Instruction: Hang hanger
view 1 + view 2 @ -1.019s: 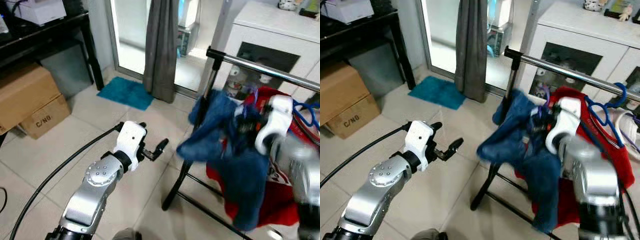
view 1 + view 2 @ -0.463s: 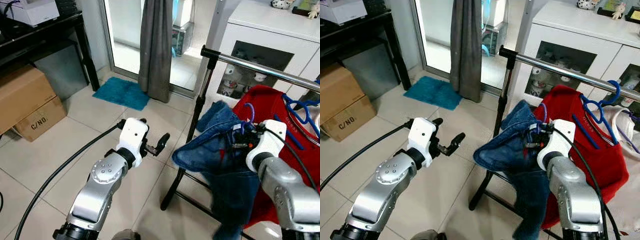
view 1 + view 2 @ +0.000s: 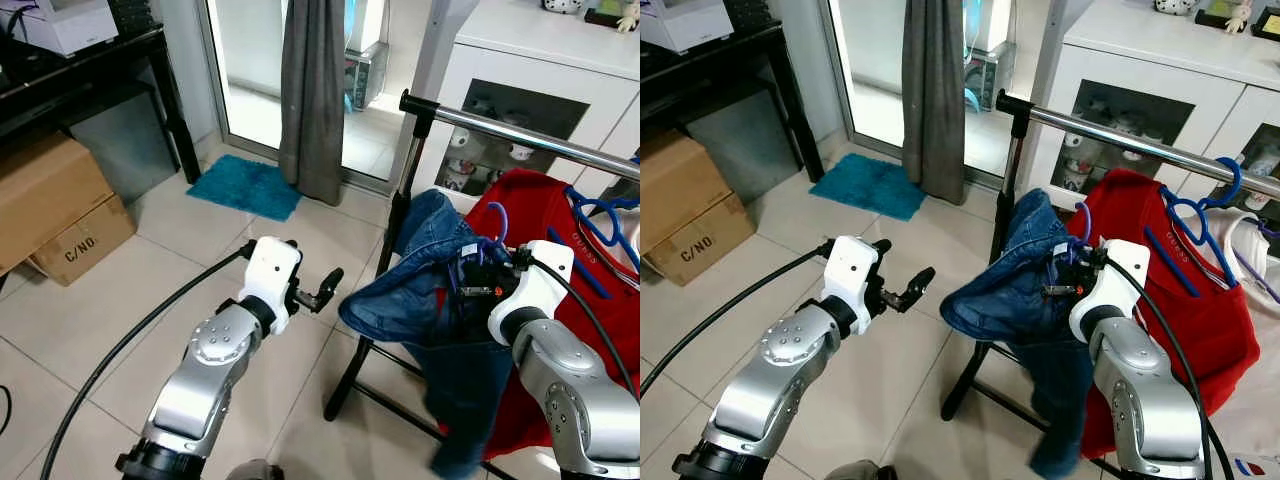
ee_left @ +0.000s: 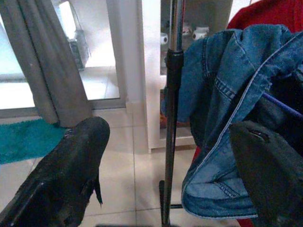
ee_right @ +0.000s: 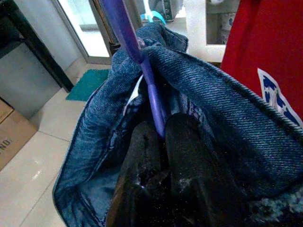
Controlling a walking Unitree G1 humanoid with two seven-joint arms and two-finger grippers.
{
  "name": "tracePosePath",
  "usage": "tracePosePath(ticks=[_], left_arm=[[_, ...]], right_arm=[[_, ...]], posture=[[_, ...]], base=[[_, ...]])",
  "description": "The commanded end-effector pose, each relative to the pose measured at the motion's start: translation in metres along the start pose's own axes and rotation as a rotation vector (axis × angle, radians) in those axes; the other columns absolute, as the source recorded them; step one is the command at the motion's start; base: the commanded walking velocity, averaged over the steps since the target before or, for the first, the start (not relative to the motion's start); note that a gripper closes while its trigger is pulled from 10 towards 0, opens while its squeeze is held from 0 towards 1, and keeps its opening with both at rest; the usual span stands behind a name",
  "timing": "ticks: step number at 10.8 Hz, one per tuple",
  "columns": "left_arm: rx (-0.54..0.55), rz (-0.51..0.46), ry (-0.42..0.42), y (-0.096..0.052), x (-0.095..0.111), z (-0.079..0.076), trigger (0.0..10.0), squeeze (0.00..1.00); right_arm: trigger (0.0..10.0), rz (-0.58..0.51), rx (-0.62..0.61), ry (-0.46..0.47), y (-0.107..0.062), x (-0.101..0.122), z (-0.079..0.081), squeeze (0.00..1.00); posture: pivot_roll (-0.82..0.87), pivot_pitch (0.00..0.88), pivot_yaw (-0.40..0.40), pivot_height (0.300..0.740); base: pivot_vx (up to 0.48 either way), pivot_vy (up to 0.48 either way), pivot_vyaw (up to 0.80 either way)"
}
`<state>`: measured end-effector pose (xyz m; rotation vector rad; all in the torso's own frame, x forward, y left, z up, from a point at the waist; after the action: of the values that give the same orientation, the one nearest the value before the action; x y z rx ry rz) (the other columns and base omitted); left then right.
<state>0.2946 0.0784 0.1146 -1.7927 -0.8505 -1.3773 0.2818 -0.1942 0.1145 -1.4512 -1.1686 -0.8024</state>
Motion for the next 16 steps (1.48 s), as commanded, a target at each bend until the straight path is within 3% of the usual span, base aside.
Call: tracePosePath(ticks=[1,5,11,16], left_arm=[[-0.023,-0.018,0.009,0.004,0.008,-0.003,10.0,0.00],[0.008,-0.012,0.014,-0.003,0.006,0.005,10.0,0.00],[-0.017,-0.003,0.028,0.004,0.009,0.007,10.0,0.00],[-0.001,-0.004,0.023,0.003,0.007,0.009,10.0,0.00]], right_arm=[[0.0,-0.070,-0.023,0.001,-0.001,0.015,-0.005,0.00],[0.0,-0.075,0.008,-0.005,0.004,0.019,0.003,0.00],[0.0,-0.081,-0.013,0.003,0.002,0.022,0.002,0.00],[0.0,-0.080,-0.002,-0.006,0.004,0.023,0.002,0.00]], posture=[[0.02,0.000,0.021,0.740],[0.02,0.009,0.007,0.740],[0.01,0.016,0.053,0.740],[0.01,0.005,0.024,0.740]], base=[[0.000,0.000,0.00],[0.000,0.000,0.00],[0.000,0.000,0.00],[-0.049,0.000,0.00]])
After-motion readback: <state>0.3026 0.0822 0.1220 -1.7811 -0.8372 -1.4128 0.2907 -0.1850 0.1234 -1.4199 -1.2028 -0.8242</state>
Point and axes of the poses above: a point about 5 cm out from each wrist's last joint towards the gripper, its own y axis pointing out of the wrist towards the gripper, its own x axis along the axis of the wrist's last joint, z = x × y, the point moved 3 cm from there along y, pointing out of the wrist towards the gripper, and after that the axes turned 14 degrees about -y, right-handed, at the moved point
